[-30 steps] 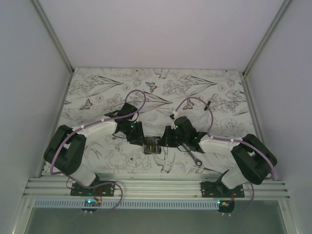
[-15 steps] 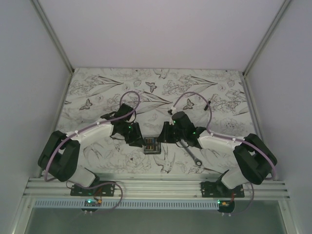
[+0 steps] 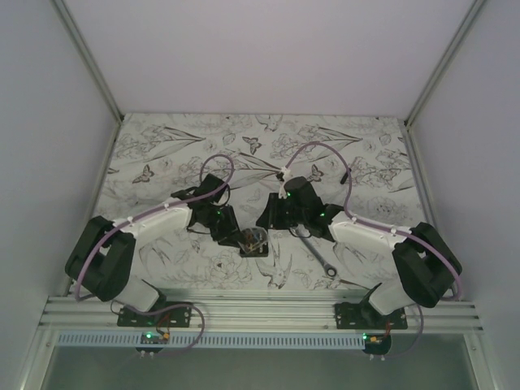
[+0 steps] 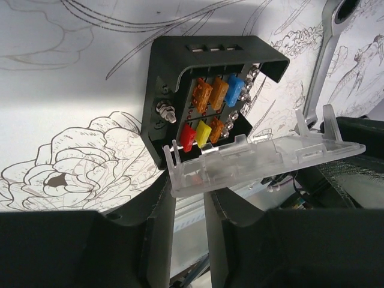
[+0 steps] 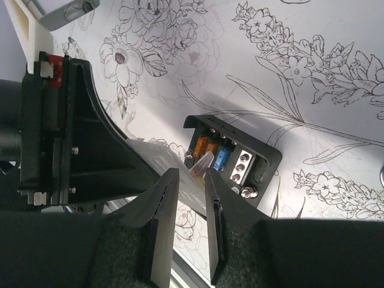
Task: Snap on the fuse box
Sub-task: Close the fuse box cover on the fuse box base.
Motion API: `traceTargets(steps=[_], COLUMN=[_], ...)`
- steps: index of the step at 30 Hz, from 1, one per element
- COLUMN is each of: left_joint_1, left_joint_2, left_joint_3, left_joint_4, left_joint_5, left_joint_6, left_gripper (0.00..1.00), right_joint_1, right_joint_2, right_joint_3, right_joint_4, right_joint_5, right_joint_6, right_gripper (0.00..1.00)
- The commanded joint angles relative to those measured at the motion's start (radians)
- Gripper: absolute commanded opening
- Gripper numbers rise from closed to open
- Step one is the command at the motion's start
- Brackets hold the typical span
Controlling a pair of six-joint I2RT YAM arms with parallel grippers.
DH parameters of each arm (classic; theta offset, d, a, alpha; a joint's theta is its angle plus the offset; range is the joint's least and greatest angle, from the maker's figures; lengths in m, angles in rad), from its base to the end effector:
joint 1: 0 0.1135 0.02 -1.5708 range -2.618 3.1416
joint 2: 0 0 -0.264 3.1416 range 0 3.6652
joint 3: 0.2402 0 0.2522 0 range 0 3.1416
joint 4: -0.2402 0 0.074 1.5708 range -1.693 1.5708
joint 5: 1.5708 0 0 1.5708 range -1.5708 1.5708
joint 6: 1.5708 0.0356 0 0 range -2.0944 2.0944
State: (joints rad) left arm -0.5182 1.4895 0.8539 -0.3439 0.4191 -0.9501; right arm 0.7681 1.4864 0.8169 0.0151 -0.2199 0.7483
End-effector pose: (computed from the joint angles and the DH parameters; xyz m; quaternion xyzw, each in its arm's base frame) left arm 0.2453 -0.1566 0.1911 -0.1413 0.9269 -0.3387 0.0783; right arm 0.2200 0.2233 0.2054 -0.0574 0.8909 0.3738 0.2516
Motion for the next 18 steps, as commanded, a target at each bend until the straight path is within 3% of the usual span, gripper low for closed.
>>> traceTargets(steps=[1, 18], left_joint_1=[-0.008, 0.003], left_joint_2=[0.031, 0.040], left_joint_3=[0.057, 0.085], left_joint_4=[0.063, 0.014], left_joint_5=[0.011, 0.041], left_joint_6=[-0.007, 0.026], left_gripper=[0.26, 0.26], right_joint_1=[0.026, 0.028], right_joint_2=[-0.006, -0.061], right_joint_3=[-0.018, -0.090], right_joint_4=[0.009, 0.011], right_joint_5=[-0.060, -0.044], right_joint_6=[0.025, 0.063], right_gripper=[0.28, 0.29])
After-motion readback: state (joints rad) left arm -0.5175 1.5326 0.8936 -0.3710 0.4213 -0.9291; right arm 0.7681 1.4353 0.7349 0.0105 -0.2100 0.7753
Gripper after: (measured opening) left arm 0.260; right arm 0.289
